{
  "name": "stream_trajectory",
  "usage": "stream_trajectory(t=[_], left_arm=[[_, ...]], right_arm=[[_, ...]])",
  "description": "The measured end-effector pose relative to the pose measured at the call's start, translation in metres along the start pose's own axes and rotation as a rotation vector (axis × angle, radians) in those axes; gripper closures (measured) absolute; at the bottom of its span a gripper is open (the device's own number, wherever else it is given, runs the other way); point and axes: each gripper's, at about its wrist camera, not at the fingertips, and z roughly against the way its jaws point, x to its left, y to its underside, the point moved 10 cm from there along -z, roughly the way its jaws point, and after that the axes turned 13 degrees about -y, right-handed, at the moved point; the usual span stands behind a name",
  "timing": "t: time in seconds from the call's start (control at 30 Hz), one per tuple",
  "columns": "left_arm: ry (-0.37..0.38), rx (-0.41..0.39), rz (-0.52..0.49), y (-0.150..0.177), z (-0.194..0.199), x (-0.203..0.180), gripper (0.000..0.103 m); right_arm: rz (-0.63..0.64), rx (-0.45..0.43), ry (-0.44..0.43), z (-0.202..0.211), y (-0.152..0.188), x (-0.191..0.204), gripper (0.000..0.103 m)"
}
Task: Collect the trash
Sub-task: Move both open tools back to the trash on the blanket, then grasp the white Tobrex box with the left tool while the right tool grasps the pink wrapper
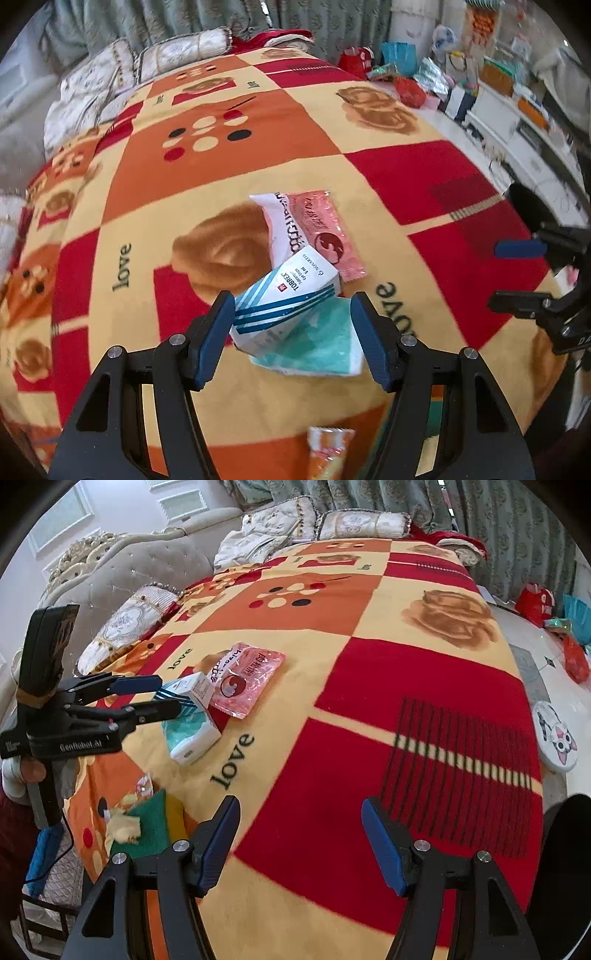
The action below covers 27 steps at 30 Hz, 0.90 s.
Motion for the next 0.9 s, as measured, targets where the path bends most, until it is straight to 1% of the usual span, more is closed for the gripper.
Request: stream_trajectory(t=[0.13, 0.27, 0.47, 0.5, 0.53, 0.6, 0.63, 0.73, 0.77, 0.8, 0.83, 0.9], left_arm=[[0.024, -0.011, -0.032, -0.004, -0.003, -0.002, 0.039], [0.042, -0.027, -0.105, -0.009, -0.006, -0.006, 0.039], [0.035, 0.004, -0.163, -0.005, -0.017, -0.010, 0.040], [0.020, -0.004, -0.171, -0.004, -0.016, -0.009, 0.045], [0.010, -0.010, -0.169, -0.002, -0.015, -0.008, 0.054], [0.016, -0.008, -0.128, 0.000, -0.014, -0.002, 0.058], [0.022, -0.008, -0.092, 0.000, -0.012, 0.002, 0.064], [0.039, -0.005, 0.029, 0.000, -0.007, 0.023, 0.072], [0.044, 0.000, 0.071, 0.000, -0.006, 0.030, 0.072], [0.050, 0.007, 0.115, 0.001, -0.005, 0.037, 0.072], [0.055, 0.016, 0.156, 0.003, -0.005, 0.043, 0.072], [0.051, 0.021, 0.210, 0.007, -0.005, 0.052, 0.072]], right_arm=[[0.013, 0.015, 0.001, -0.014, -0.012, 0.004, 0.037], [0.025, 0.021, -0.008, -0.024, -0.023, 0.010, 0.037], [0.016, 0.025, -0.020, -0.030, -0.027, 0.010, 0.037], [0.015, 0.025, -0.022, -0.030, -0.028, 0.011, 0.037], [0.015, 0.025, -0.023, -0.032, -0.029, 0.010, 0.037], [0.010, 0.029, -0.025, -0.036, -0.034, 0.011, 0.037], [0.007, 0.028, -0.028, -0.038, -0.036, 0.011, 0.037], [-0.002, 0.014, -0.045, -0.048, -0.050, 0.016, 0.036], [-0.009, 0.011, -0.048, -0.054, -0.057, 0.018, 0.035], [-0.020, 0.012, -0.054, -0.060, -0.062, 0.019, 0.028], [-0.039, 0.005, -0.074, -0.068, -0.070, 0.022, 0.025], [-0.079, -0.003, -0.107, -0.082, -0.082, 0.025, 0.024]])
